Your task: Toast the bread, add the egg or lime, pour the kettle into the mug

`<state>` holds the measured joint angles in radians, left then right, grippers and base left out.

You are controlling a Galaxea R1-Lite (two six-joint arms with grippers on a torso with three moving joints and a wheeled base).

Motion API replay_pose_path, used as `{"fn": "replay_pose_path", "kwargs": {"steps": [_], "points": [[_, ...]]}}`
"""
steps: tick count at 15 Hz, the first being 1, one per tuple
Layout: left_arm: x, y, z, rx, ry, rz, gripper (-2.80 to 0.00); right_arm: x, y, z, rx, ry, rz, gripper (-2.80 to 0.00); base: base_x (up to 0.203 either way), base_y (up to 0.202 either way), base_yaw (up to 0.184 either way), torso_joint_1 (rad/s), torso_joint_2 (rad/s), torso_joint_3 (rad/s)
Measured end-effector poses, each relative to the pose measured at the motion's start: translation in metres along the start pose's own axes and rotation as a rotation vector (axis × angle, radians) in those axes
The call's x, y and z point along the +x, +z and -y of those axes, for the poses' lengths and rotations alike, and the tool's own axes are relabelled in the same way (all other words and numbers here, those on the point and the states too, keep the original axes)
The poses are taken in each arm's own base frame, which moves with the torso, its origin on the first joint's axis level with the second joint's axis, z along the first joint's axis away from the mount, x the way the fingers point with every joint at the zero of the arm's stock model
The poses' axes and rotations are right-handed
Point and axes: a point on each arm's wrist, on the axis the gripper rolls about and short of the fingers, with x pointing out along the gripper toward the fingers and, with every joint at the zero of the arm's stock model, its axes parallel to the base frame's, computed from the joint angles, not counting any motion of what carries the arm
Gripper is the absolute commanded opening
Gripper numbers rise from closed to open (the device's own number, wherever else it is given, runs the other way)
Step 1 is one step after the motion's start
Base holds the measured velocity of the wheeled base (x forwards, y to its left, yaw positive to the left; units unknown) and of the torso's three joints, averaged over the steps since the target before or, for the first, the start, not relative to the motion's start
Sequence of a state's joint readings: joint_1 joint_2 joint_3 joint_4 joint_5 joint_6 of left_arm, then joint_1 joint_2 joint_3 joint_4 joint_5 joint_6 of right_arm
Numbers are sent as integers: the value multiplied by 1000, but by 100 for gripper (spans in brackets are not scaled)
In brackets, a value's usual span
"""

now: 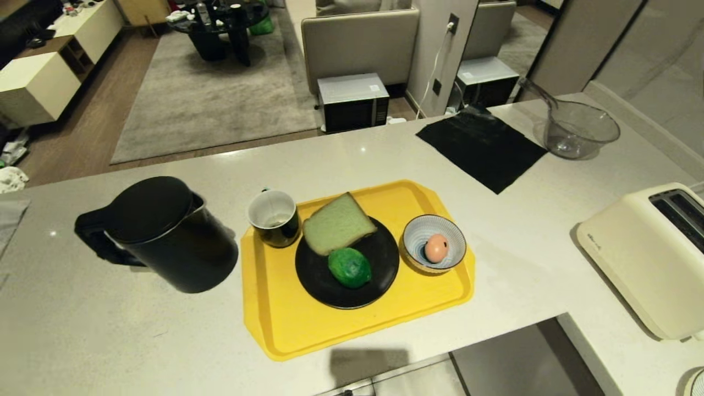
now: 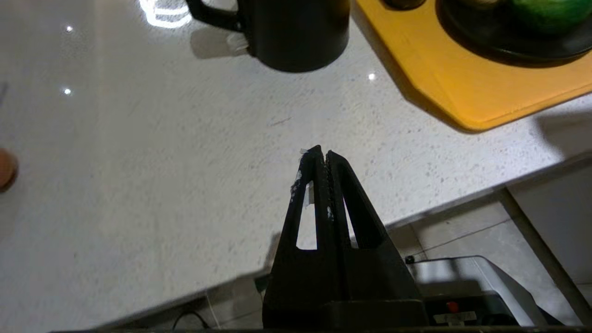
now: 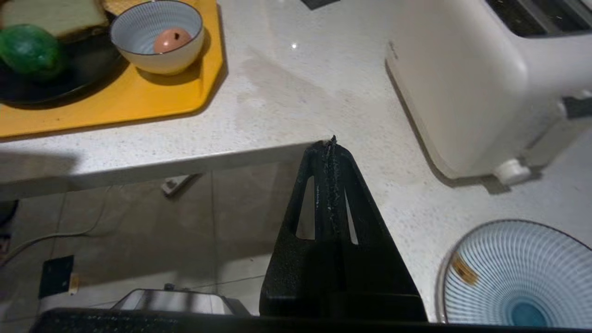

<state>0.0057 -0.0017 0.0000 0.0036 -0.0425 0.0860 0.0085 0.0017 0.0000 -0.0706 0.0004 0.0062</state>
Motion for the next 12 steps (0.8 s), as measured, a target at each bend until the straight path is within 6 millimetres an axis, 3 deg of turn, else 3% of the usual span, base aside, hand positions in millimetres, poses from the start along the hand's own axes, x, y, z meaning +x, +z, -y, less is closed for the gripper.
{"fn": "replay_pose_path", "kwargs": {"steps": [3,12], "points": [[0,0,0,-3,1,0,-280,0,0,0,0,0,-2,-280,1,-6,111,2,2,-1],[0,0,0,-3,0,0,-280,0,0,0,0,0,-2,-280,0,0,0,0,0,0]]}}
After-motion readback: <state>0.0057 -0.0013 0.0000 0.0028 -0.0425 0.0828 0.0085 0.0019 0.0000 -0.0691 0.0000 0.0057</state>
